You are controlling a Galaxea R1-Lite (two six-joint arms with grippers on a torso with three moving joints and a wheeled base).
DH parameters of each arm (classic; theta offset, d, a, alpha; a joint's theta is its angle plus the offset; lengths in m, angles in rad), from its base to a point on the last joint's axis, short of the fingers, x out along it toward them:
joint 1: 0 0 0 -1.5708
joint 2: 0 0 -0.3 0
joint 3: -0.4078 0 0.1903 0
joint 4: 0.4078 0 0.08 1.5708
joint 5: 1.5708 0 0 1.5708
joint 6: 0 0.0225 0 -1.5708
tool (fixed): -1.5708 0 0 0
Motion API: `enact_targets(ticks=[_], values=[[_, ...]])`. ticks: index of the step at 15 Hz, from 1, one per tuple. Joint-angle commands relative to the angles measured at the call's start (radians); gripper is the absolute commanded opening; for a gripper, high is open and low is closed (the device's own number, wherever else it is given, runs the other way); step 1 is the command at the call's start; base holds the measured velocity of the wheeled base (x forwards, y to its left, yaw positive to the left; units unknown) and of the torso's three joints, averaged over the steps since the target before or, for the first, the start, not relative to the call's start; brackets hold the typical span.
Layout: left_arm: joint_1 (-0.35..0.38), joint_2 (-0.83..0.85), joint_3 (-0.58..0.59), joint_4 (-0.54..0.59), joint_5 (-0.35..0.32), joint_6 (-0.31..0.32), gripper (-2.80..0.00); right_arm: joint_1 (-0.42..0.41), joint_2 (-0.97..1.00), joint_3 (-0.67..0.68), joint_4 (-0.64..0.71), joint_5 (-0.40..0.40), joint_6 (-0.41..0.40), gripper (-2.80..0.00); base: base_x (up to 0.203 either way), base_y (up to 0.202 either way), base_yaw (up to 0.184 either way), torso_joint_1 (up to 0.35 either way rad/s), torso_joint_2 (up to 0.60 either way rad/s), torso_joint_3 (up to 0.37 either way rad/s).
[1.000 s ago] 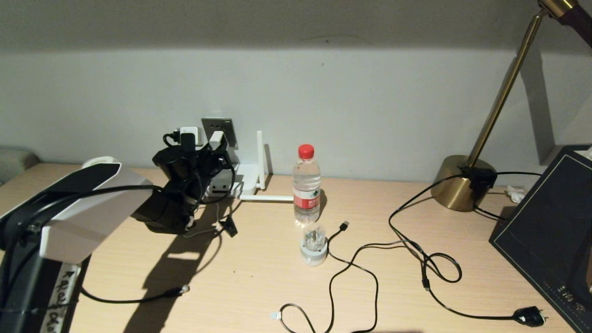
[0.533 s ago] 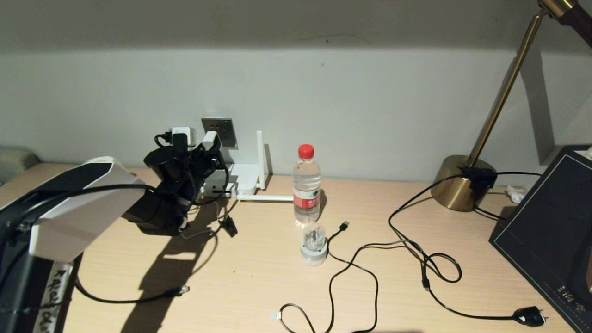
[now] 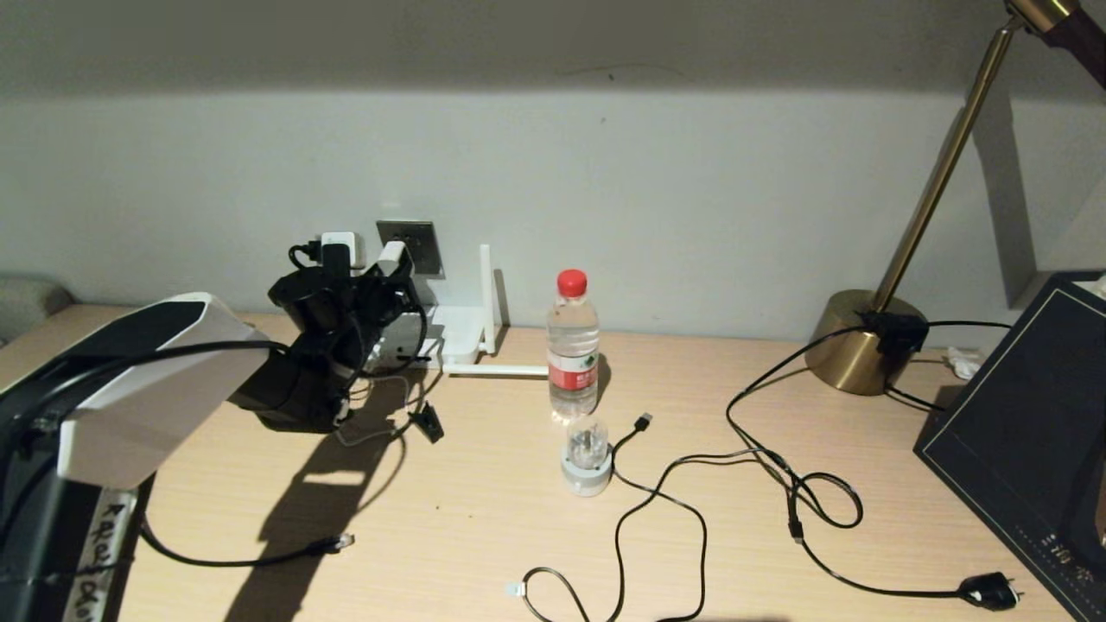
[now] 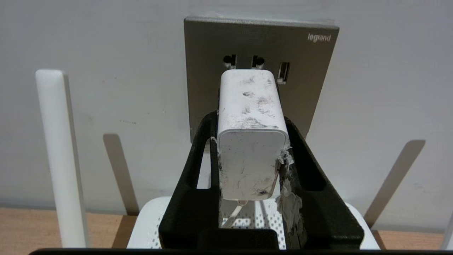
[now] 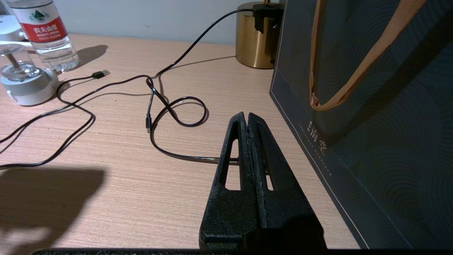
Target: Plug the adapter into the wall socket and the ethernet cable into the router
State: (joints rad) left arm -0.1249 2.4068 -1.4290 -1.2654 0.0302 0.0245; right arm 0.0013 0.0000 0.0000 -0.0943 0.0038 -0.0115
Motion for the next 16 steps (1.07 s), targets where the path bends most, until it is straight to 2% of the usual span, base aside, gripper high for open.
enact_targets(ticks=[1,16], values=[[-0.001,0.009,-0.032,0.007,0.0,0.0,-2.8,0.0,0.002,0.035,-0.001,0.001,-0.001,-2.8,0.0,0.0,0.0,0.0,0.0,0.0],[-0.007,0.034,-0.128,0.086,0.002,0.0,-2.8,0.0,0.002,0.035,-0.001,0.001,-0.001,-2.8,0.0,0.0,0.0,0.0,0.0,0.0]])
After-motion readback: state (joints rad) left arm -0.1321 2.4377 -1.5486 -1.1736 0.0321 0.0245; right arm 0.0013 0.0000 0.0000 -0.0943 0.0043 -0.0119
